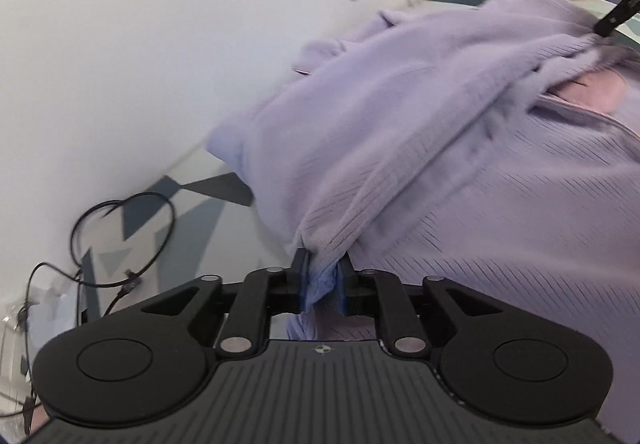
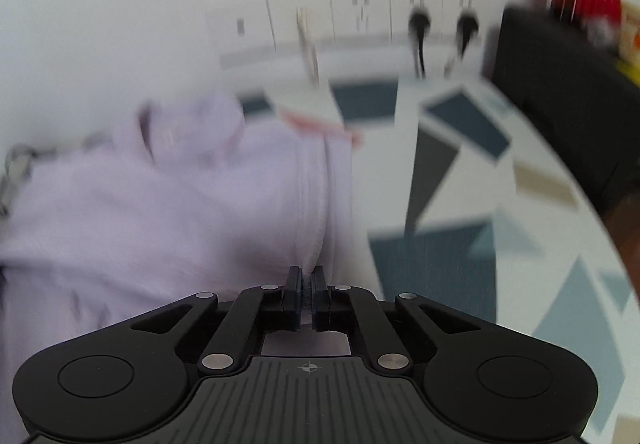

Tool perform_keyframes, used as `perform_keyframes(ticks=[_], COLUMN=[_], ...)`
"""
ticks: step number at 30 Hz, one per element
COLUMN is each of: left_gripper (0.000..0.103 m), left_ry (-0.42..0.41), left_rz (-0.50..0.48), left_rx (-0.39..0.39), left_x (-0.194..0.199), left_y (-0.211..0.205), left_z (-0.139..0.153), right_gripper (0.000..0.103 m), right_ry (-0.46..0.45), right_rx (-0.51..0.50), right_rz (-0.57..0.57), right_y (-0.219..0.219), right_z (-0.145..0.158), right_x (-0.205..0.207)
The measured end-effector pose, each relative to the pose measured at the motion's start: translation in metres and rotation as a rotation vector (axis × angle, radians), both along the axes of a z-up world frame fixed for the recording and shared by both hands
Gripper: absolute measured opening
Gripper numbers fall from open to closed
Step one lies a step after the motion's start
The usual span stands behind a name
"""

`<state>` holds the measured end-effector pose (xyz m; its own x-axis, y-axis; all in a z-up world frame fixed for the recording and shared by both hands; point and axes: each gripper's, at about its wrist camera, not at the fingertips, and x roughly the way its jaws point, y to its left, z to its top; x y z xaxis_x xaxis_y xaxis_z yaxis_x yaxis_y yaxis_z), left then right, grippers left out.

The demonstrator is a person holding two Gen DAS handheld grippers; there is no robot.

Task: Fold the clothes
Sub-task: 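Pinch the robe edge with the right gripper while the left gripper holds the folded side, then open both grippers and release the robe edges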

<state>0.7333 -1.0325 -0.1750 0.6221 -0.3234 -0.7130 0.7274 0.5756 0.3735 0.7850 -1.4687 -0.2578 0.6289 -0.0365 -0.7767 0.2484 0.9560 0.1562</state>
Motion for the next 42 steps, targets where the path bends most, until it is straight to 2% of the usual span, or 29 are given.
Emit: perform_keyframes(ticks=[2,3,4,5,7,8,10,12,14,18,20,23,25,29,31,33,34,38,42], left_gripper=[0.026,0.035,0.045,0.05,0.054,0.055,0.066,0.067,0.065,0.044,0.042,0.025,0.011,0.008,0.007,0.007,0.007,0.006,0.007], left_ry=[0.042,0.07,0.111,0.154,0.267,0.319,0.372,0.393,0.421,0.478,0.483,0.517,0.531,0.535,0.53,0.525,0.514,0.498,0.485], left_rz=[-0.038,-0.055,-0.062,-0.069,-0.063,-0.05,0.023,0.158,0.287,0.481,0.544,0.569,0.582,0.58,0.588,0.597,0.594,0.598,0.631], left_rx=[0.008,0.004,-0.017,-0.039,-0.132,-0.197,-0.315,-0.386,-0.44,-0.503,-0.526,-0.557,-0.55,-0.538,-0.559,-0.581,-0.584,-0.589,-0.558], left_x=[0.006,0.01,0.015,0.021,0.037,0.048,0.073,0.105,0.137,0.19,0.204,0.214,0.216,0.217,0.221,0.225,0.227,0.233,0.235], left_y=[0.004,0.007,0.011,0.016,0.028,0.034,0.042,0.039,0.033,0.017,0.011,0.005,0.0,-0.003,0.0,0.004,0.004,-0.006,-0.011], left_z=[0.007,0.011,0.017,0.024,0.04,0.05,0.063,0.065,0.059,0.036,0.026,0.018,0.015,0.015,0.018,0.021,0.023,0.022,0.011], right_gripper=[0.006,0.009,0.017,0.026,0.031,0.032,0.034,0.035,0.035,0.035,0.035,0.035,0.035,0.035,0.035,0.025,0.004,0.004,0.003], right_ry=[0.003,0.0,-0.002,-0.002,-0.022,-0.039,-0.084,-0.119,-0.142,-0.169,-0.173,-0.183,-0.18,-0.112,-0.08,-0.077,-0.072,-0.09,-0.115], right_rx=[-0.007,-0.006,-0.004,0.0,-0.006,-0.011,0.004,0.04,0.068,0.103,0.106,0.155,0.178,0.158,0.137,0.119,0.114,0.078,0.039], right_rz=[-0.004,-0.006,-0.008,-0.011,-0.014,-0.016,-0.034,-0.058,-0.083,-0.107,-0.129,-0.167,-0.16,-0.105,-0.086,-0.07,-0.061,-0.068,-0.089], right_y=[0.003,0.004,0.003,0.001,-0.004,-0.007,-0.018,-0.029,-0.037,-0.042,-0.045,-0.053,-0.054,-0.045,-0.039,-0.035,-0.034,-0.034,-0.036], right_z=[-0.006,-0.006,-0.005,-0.001,0.01,0.016,0.03,0.039,0.043,0.038,0.033,0.027,0.025,0.016,0.012,0.011,0.01,0.012,0.013], right_x=[-0.002,-0.003,-0.003,-0.003,-0.005,-0.006,-0.005,0.002,0.013,0.044,0.057,0.07,0.078,0.09,0.093,0.092,0.092,0.091,0.09])
